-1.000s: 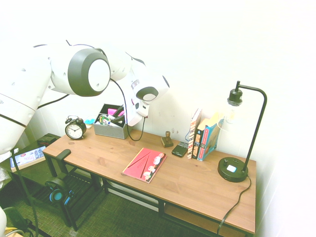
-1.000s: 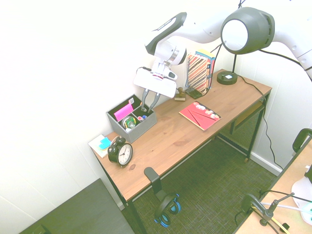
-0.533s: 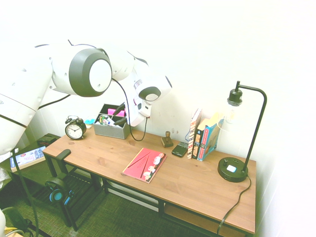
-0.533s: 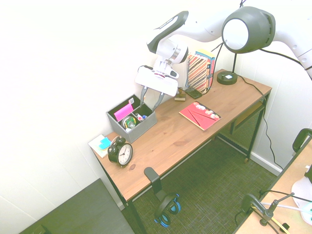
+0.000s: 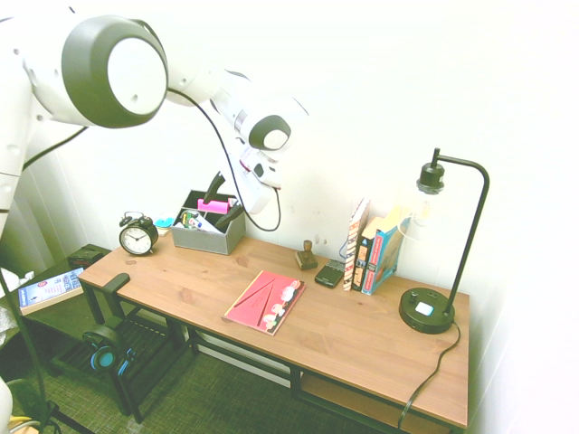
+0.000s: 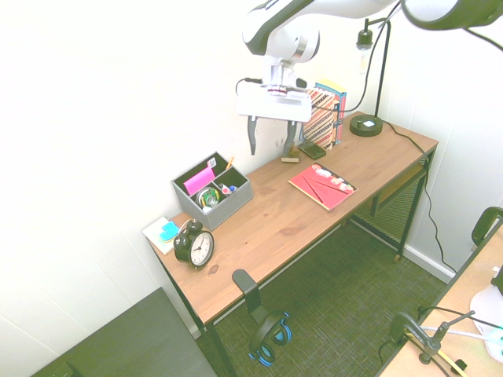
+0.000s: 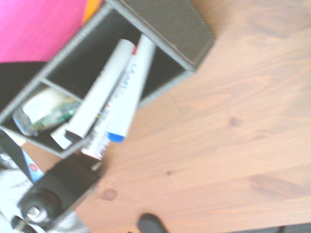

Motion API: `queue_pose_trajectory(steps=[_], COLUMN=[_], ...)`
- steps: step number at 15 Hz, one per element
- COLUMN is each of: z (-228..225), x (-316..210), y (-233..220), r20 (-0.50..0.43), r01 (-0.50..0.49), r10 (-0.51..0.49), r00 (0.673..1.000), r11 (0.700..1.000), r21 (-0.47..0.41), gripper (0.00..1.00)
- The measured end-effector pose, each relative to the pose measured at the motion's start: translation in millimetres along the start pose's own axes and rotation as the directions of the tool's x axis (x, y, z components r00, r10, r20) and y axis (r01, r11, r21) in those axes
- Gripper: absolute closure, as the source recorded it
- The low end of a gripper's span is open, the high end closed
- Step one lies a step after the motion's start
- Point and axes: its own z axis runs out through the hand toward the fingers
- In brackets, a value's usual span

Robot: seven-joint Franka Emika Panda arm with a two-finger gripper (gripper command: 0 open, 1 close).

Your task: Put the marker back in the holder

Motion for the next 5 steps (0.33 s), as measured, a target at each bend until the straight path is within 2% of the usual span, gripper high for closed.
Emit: queue_pose_trajectory(steps=[3,5], z=[-30,-39], x=[-27,-55], y=[52,79], r20=[-0.131,-0.212], r01=[0.108,0.177], r10=[-0.115,-0.193], r00=[0.985,0.958], r11=[0.992,0.980], r21=[-0.062,-0.094], gripper=[0.00,0.00])
